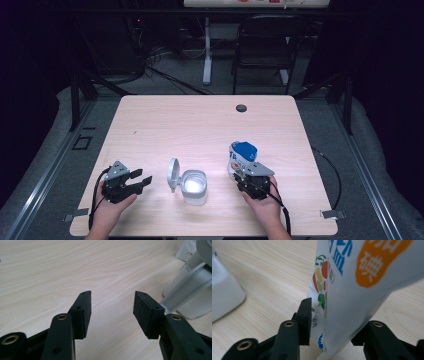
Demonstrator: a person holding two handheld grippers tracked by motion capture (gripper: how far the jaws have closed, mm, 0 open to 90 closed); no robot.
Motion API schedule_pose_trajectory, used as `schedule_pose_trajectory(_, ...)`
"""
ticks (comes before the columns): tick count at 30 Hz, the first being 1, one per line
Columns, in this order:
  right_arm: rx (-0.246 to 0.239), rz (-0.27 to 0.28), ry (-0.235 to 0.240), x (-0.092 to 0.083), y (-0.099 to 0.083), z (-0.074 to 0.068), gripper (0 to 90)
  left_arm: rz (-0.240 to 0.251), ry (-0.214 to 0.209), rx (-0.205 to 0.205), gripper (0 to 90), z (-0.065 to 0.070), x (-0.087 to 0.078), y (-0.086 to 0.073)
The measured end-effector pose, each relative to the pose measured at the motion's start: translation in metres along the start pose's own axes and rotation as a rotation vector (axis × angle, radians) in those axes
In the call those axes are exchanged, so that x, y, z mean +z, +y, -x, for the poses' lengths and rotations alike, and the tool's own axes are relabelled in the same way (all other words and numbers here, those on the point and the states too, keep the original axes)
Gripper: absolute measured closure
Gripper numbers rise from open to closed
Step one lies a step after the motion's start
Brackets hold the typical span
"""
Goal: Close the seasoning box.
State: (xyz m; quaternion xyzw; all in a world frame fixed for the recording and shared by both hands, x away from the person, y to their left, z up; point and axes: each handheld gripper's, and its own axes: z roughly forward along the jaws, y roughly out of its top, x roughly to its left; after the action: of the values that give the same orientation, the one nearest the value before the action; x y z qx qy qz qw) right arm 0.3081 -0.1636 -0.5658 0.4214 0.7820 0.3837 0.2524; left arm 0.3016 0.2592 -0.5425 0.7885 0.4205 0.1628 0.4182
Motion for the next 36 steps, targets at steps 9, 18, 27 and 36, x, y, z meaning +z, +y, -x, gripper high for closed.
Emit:
schedule_pose_trajectory(9, 0.007, -0.002, 0.008, -0.002, -0.001, 0.001, 54.8, 0.003, -0.005, 0.003, 49.3, 0.000, 0.001, 0.002)
schedule_pose_trajectory(18, 0.010, -0.001, 0.008, -0.005, -0.002, 0.002, 52.1, -0.001, -0.010, 0.004, 49.2, 0.001, 0.000, 0.004)
schedule_pose_trajectory(27, 0.010, 0.010, 0.016, -0.010, -0.003, 0.002, 49.9, 0.002, -0.013, 0.009, 49.2, 0.002, 0.002, 0.006)
schedule_pose_trajectory(36, 0.015, 0.018, 0.021, -0.015, -0.006, 0.004, 48.1, 0.015, -0.020, 0.014, 49.2, 0.003, 0.006, 0.010)
